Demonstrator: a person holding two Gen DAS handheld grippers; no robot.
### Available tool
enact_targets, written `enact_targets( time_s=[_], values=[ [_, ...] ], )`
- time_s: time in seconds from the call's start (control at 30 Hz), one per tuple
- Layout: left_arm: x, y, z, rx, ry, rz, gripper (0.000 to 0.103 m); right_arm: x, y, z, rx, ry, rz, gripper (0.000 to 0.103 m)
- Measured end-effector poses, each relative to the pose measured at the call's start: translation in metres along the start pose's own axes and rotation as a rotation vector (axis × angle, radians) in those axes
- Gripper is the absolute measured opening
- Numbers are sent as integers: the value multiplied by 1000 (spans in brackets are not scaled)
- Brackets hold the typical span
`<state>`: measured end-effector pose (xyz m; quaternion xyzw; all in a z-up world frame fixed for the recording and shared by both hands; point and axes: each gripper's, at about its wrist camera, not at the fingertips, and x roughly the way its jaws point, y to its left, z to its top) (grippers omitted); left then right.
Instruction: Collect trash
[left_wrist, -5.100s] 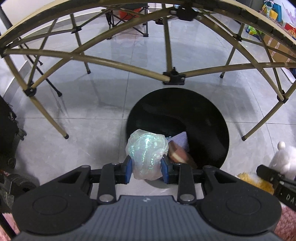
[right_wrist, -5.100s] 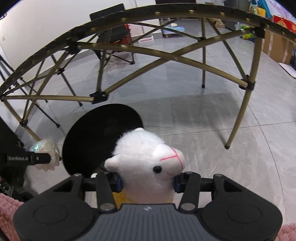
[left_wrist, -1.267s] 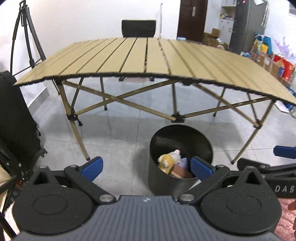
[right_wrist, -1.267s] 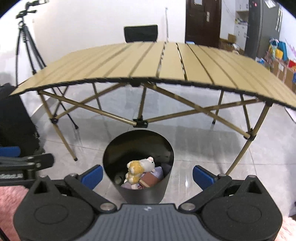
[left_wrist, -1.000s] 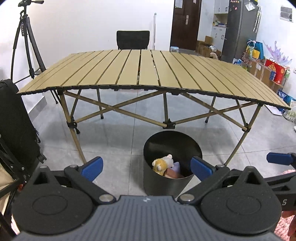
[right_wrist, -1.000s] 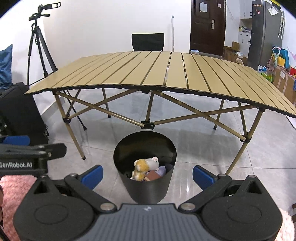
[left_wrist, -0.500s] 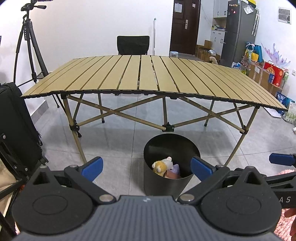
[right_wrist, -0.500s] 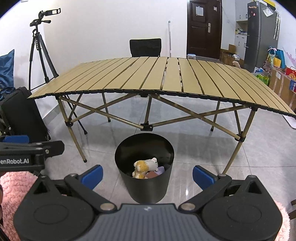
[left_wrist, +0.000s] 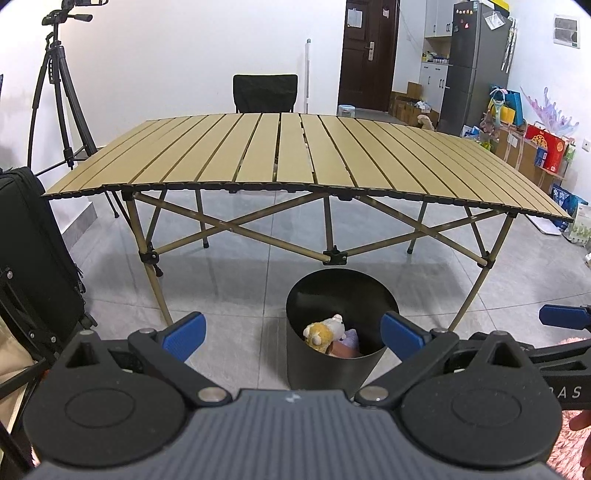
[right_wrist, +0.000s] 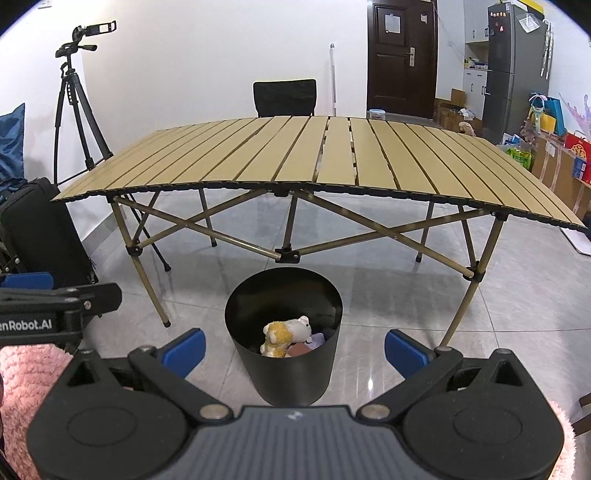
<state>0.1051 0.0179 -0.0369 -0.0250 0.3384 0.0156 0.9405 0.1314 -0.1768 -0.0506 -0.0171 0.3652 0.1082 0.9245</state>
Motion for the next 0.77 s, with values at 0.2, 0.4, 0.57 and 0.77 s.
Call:
enact_targets(
  time_s=[0.2, 0.4, 0.57, 0.77],
  values=[
    [-1, 0, 0, -1, 6, 0, 103, 0, -1, 0, 1, 1, -1, 103],
    [-1, 0, 1, 0, 6, 4, 103, 2, -3, 1, 6, 4, -2, 103],
    [2, 0, 1, 0, 7, -2, 103, 2, -3, 1, 6, 4, -2, 103],
    [5, 3, 1, -8, 8, -1, 103, 5, -5, -1, 14, 8, -2, 103]
  ],
)
